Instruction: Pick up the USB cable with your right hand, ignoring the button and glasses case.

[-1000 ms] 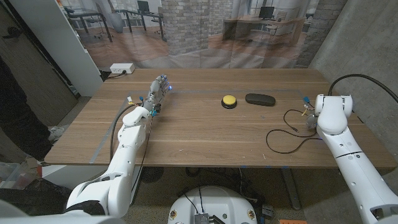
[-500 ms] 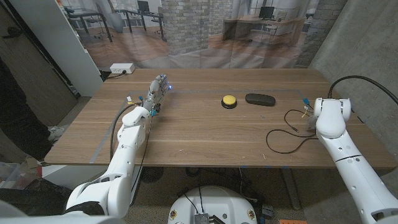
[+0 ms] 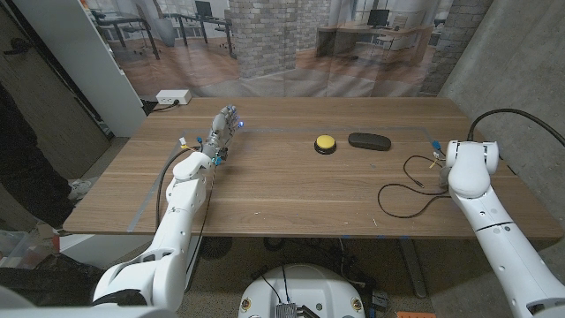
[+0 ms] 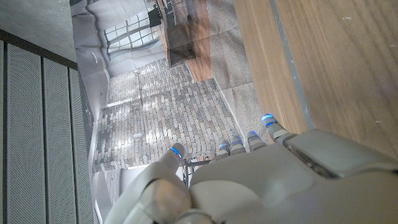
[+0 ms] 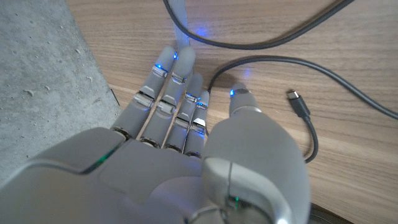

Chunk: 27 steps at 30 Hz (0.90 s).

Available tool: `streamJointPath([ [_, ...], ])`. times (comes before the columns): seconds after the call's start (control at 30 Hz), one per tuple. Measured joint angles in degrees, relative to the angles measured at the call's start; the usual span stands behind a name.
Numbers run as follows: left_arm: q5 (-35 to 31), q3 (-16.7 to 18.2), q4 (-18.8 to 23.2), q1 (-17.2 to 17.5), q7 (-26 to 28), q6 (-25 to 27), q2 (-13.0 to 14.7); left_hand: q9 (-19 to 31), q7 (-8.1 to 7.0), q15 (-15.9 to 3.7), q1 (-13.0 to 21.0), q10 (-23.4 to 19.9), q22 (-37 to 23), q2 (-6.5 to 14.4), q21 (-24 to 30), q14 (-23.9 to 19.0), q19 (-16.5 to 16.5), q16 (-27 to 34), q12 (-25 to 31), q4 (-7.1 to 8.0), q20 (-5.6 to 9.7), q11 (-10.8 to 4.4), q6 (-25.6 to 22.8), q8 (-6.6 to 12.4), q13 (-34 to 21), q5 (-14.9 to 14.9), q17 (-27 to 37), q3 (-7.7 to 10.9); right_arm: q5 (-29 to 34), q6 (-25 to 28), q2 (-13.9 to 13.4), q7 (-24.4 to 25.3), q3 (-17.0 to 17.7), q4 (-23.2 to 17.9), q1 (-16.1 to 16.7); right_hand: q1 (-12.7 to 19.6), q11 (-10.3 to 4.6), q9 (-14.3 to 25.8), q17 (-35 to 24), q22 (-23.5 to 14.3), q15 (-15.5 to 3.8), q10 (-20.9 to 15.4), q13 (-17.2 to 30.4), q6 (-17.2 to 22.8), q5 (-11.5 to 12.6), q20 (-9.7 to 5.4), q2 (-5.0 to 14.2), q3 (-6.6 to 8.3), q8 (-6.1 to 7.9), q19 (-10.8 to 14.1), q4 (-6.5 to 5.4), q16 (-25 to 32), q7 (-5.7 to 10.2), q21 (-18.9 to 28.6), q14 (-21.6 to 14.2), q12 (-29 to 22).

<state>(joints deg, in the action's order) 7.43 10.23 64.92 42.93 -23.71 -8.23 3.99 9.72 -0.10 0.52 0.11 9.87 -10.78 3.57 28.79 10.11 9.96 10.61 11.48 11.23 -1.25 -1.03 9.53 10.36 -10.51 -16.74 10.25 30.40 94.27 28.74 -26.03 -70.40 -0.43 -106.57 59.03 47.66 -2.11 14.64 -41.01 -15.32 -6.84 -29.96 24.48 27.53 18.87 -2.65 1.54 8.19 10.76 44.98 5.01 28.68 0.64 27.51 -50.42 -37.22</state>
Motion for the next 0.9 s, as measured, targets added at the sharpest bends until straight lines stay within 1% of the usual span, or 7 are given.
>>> streamJointPath([
  [0.17, 0.1, 0.1, 0.7, 0.4, 0.1, 0.1, 0.0, 0.0, 0.00, 0.00, 0.0, 0.0, 0.0, 0.0, 0.0, 0.0, 0.0, 0.0, 0.0, 0.00, 0.00, 0.00, 0.0, 0.00, 0.0, 0.0, 0.0, 0.00, 0.7, 0.0, 0.1, -2.2, -0.1, 0.9, -0.8, -4.7, 1.33, -0.7, 2.5, 0.1, 0.82, 5.2, -2.1, -9.0, 0.0, 1.61, -1.78, -3.59, -0.80, -1.8, -2.02, -5.5, -2.92, 0.7, 2.7, 2.8],
  [0.23, 0.1, 0.1, 1.0, 0.6, 0.2, 0.2, 0.0, 0.0, 0.00, 0.00, 0.0, 0.0, 0.0, 0.0, 0.0, 0.0, 0.0, 0.0, 0.0, 0.00, 0.00, 0.00, 0.0, 0.00, 0.0, 0.0, 0.0, 0.00, 1.1, 0.1, 0.1, -3.4, -0.3, 1.5, -1.3, -6.6, 1.60, -1.0, 2.7, 0.2, 1.20, 5.4, -2.7, -9.0, 0.0, 2.21, -2.27, -4.74, -0.08, -2.6, -3.16, -6.6, -3.10, 0.9, 3.2, 2.9],
  [0.3, 0.1, 0.1, 1.2, 0.7, 0.2, 0.3, -0.1, 0.0, 0.00, 0.00, 0.0, 0.0, 0.0, 0.0, 0.0, 0.0, 0.0, 0.0, 0.0, 0.00, 0.00, 0.00, 0.0, 0.00, 0.0, 0.0, 0.0, 0.00, 1.6, 0.1, 0.1, -4.3, -0.5, 1.9, -1.7, -6.5, 1.71, -1.6, 2.7, 0.2, 1.20, 2.7, -3.2, -5.2, 0.4, 2.55, -1.85, -5.13, 0.98, -3.0, -3.56, -7.2, -2.35, 1.4, 3.0, 2.1],
  [0.47, 0.1, 0.1, 1.7, 1.0, 0.3, 0.5, -0.1, 0.0, 0.00, 0.00, 0.0, 0.0, 0.0, 0.0, 0.0, 0.0, 0.0, 0.0, 0.0, 0.00, 0.00, 0.00, 0.0, 0.00, 0.0, 0.0, 0.0, 0.00, 2.4, 0.1, 0.0, -4.5, -0.9, 2.5, -1.9, 6.4, -1.93, 0.8, -3.7, 0.7, -1.87, -12.4, 0.6, 15.0, 1.5, -0.44, 5.12, -0.97, 9.33, -0.4, 2.02, -1.2, 1.17, 5.5, -9.2, -7.7],
  [0.6, 0.1, 0.1, 1.8, 1.1, 0.3, 0.5, -0.1, 0.0, 0.00, 0.00, 0.0, 0.0, 0.0, 0.0, 0.0, 0.0, 0.0, 0.0, 0.0, 0.00, 0.00, 0.00, 0.0, 0.00, 0.0, 0.0, 0.0, 0.00, 2.5, 0.1, 0.0, -3.8, -1.3, 2.5, -1.5, 14.4, -4.51, 3.6, -10.7, -0.2, -5.61, -20.1, 6.8, 23.0, -0.1, -1.58, 6.47, 1.10, 14.93, 1.6, 4.24, 4.1, 2.52, 9.8, -16.3, -14.4],
  [0.67, 0.1, 0.2, 1.9, 1.1, 0.3, 0.5, -0.1, 0.0, 0.00, 0.00, 0.0, 0.0, 0.0, 0.0, 0.0, 0.0, 0.0, 0.0, 0.0, 0.00, 0.00, 0.00, 0.0, 0.00, 0.0, 0.0, 0.0, 0.00, 2.6, 0.1, 0.0, -2.5, -1.3, 2.4, -1.2, 15.7, -5.05, 4.1, -12.6, -0.6, -6.27, -20.6, 8.7, 23.7, -0.6, -2.41, 6.49, 1.48, 15.92, 1.3, 4.22, 5.1, 2.81, 10.9, -17.0, -15.6],
  [0.9, 0.1, 0.1, 2.0, 1.1, 0.4, 0.7, -0.1, 0.0, 0.00, 0.00, 0.0, 0.0, 0.0, 0.0, 0.0, 0.0, 0.0, 0.0, 0.0, 0.00, 0.00, 0.00, 0.0, 0.00, 0.0, 0.0, 0.0, 0.00, 2.5, 0.3, 0.2, 1.1, -1.3, 1.5, 0.0, 16.1, -5.71, 4.9, -14.9, -1.3, -6.37, -20.6, 11.5, 23.9, -1.5, -2.66, 6.85, 2.05, 16.80, 0.5, 3.76, 5.3, 2.83, 12.2, -17.1, -16.6],
])
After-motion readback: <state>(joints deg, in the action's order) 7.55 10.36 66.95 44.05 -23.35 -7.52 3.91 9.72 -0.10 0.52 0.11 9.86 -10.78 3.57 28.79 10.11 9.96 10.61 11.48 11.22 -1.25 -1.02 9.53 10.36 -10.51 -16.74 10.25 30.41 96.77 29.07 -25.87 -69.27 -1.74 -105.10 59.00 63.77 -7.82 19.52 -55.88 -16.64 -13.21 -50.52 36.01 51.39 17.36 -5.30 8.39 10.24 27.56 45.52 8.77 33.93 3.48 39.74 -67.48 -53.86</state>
